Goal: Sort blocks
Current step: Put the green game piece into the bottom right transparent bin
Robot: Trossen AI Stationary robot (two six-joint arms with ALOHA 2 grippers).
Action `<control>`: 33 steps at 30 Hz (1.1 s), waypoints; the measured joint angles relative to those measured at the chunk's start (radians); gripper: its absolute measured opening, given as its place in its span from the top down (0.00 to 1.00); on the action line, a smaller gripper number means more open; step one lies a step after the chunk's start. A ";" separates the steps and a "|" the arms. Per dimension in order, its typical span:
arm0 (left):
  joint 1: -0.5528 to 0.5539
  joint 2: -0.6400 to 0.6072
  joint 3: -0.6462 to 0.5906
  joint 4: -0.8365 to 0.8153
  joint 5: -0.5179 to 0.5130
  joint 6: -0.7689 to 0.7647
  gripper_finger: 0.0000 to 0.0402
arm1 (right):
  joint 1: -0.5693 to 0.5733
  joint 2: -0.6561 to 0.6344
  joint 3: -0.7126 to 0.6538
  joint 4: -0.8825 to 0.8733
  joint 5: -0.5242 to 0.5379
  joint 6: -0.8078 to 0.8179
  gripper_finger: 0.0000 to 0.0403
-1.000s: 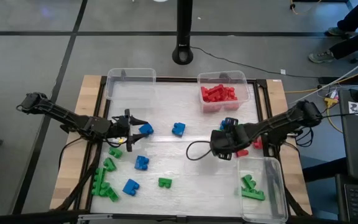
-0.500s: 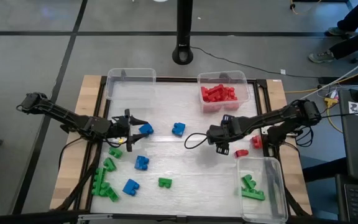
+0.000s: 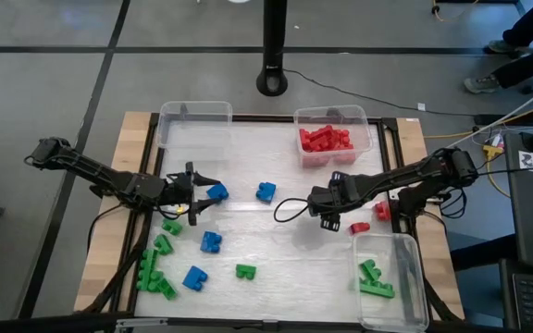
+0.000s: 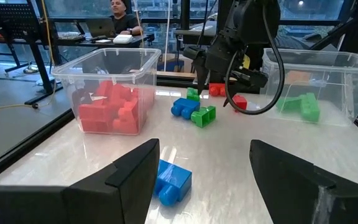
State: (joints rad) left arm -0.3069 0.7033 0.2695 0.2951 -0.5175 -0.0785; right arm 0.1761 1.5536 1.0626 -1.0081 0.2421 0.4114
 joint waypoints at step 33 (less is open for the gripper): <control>0.000 0.000 0.000 -0.002 0.000 0.000 0.40 | -0.041 0.068 -0.079 0.029 -0.035 0.065 0.17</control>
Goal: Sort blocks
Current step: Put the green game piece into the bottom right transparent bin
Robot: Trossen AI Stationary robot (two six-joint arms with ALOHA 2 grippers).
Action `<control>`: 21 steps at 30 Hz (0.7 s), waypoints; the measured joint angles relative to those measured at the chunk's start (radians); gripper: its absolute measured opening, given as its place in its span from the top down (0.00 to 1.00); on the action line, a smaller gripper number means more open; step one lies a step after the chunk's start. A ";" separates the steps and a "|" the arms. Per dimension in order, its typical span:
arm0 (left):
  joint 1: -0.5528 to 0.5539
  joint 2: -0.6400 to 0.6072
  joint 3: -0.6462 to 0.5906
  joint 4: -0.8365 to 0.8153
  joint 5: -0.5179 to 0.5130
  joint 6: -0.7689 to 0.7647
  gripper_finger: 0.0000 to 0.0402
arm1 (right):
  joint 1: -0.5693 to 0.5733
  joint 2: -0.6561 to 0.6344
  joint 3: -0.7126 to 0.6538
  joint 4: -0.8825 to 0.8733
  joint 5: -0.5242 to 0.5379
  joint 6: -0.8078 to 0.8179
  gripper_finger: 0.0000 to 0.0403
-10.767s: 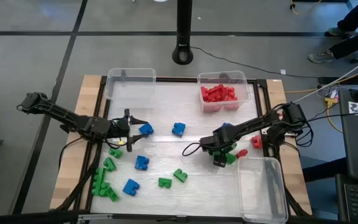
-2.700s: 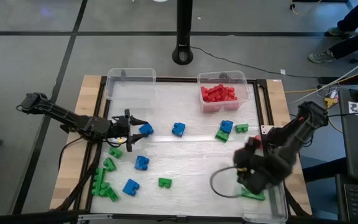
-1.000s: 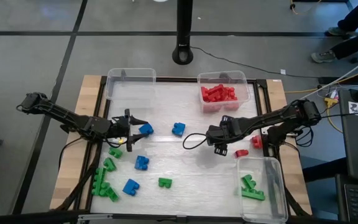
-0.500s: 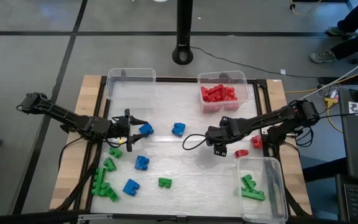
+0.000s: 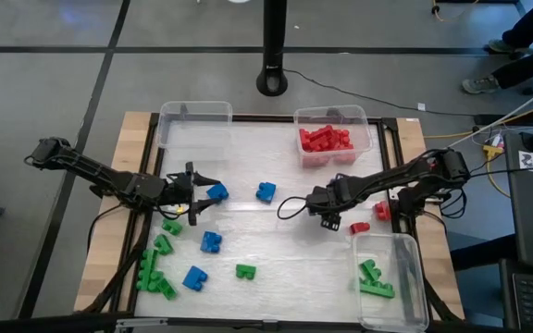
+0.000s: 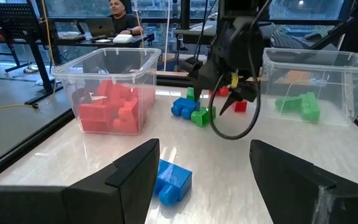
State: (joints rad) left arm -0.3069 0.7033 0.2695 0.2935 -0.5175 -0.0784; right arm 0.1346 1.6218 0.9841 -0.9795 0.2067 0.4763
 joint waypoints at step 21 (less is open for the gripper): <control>0.001 0.000 0.000 0.001 0.000 0.006 0.40 | -0.017 -0.011 -0.145 0.258 -0.054 -0.011 0.16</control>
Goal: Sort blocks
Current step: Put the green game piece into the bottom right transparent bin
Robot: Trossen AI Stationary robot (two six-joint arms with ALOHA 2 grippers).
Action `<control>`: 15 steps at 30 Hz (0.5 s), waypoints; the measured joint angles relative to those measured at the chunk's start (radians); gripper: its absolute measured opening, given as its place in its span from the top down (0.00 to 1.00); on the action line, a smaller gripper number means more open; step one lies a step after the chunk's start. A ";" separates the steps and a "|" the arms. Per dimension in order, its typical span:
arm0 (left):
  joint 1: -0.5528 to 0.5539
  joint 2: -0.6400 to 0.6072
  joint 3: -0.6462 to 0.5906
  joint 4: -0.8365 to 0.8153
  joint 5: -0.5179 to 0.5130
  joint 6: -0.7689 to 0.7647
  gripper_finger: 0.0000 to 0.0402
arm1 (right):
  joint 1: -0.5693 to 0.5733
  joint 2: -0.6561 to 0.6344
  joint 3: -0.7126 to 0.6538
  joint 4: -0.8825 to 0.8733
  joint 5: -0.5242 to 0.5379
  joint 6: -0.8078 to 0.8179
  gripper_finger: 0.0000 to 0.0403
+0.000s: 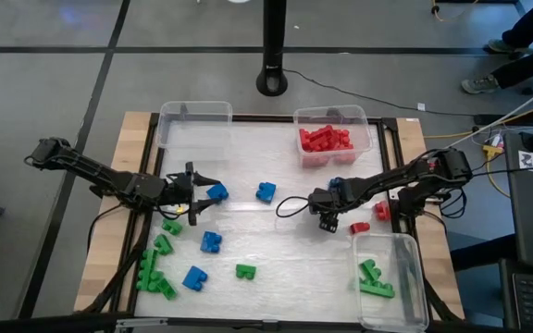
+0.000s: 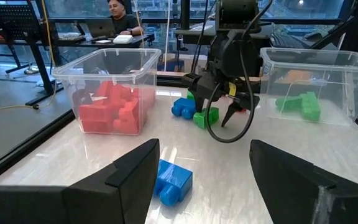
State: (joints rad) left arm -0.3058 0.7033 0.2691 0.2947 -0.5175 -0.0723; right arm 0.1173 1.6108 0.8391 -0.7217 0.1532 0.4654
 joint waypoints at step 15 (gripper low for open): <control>0.000 0.000 0.000 0.005 0.000 0.001 0.40 | 0.006 0.002 -0.001 0.015 0.039 -0.015 0.21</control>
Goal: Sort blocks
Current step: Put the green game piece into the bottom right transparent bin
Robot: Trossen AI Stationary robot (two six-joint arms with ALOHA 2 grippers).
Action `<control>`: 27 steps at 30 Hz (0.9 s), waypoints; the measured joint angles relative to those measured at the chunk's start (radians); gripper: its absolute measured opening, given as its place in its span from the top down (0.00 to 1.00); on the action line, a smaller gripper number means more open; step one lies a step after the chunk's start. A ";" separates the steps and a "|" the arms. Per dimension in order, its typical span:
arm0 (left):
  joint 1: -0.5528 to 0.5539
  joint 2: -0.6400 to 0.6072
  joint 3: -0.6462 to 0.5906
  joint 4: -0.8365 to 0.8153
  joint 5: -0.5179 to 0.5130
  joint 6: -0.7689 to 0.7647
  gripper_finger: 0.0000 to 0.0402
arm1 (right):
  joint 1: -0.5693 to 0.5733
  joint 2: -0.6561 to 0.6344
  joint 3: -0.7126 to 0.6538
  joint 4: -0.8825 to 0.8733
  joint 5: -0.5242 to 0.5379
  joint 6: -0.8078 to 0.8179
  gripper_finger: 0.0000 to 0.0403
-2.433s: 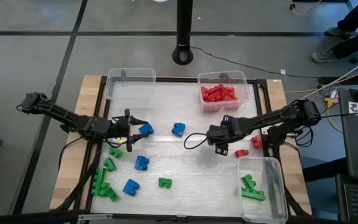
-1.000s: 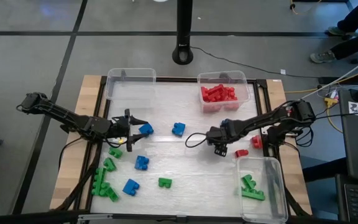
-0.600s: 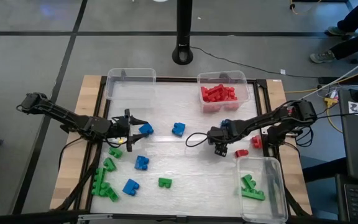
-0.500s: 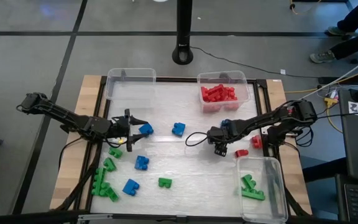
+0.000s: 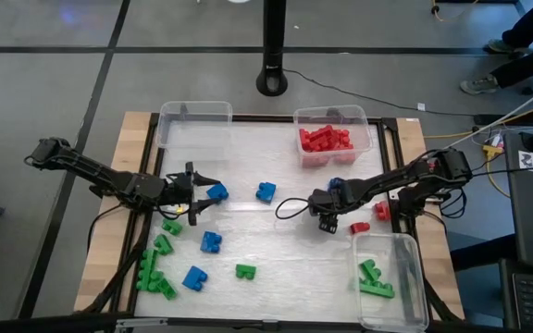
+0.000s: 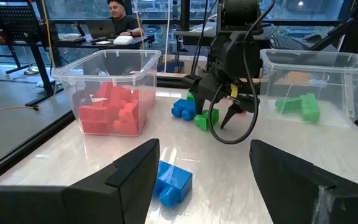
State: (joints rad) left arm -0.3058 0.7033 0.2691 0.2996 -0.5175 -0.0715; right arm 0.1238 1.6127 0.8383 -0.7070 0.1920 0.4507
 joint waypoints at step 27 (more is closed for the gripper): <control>0.000 0.000 0.000 0.000 0.000 -0.007 0.40 | 0.031 -0.063 0.033 -0.067 0.017 -0.119 0.65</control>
State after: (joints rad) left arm -0.3058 0.7032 0.2691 0.3001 -0.5175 -0.0788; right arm 0.1549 1.5494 0.8717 -0.7737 0.2094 0.3317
